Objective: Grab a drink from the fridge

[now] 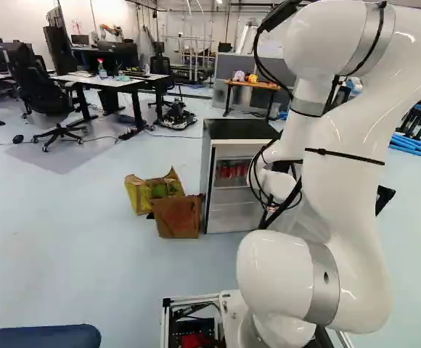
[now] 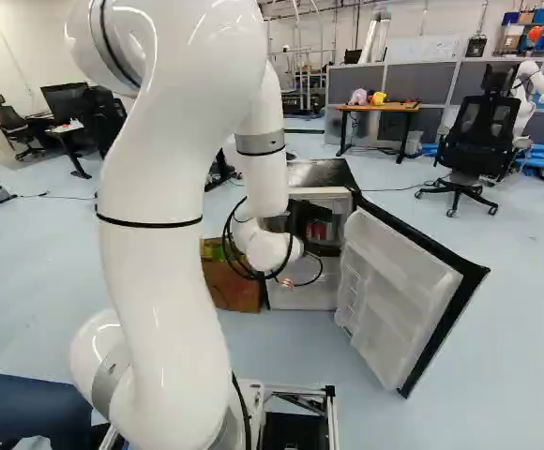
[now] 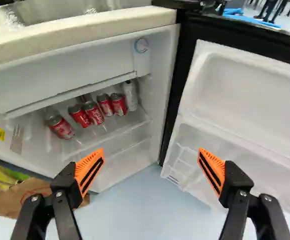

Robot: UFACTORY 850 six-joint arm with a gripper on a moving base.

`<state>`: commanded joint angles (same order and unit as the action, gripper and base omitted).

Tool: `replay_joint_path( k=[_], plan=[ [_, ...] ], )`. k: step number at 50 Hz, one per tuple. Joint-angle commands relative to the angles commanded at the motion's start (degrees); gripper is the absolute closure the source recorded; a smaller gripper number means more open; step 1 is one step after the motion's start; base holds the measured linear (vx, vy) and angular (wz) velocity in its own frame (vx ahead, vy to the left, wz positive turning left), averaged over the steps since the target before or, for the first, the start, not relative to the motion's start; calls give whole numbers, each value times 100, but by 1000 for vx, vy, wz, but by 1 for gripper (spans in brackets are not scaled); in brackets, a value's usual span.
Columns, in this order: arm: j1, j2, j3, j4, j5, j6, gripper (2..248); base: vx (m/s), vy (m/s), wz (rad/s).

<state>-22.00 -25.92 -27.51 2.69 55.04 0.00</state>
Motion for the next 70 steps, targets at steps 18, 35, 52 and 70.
replay_joint_path(
  k=[18,35,52,70],
  plan=[
    [0,-375,-157,-1055,-62,0,3,0,0,0],
    [1,-738,-326,-1626,-62,0,3,0,0,0],
    [38,-1179,-633,-1728,-62,0,3,0,0,0],
    [102,-1690,-1065,-1728,-59,0,3,0,0,0]
  ],
)
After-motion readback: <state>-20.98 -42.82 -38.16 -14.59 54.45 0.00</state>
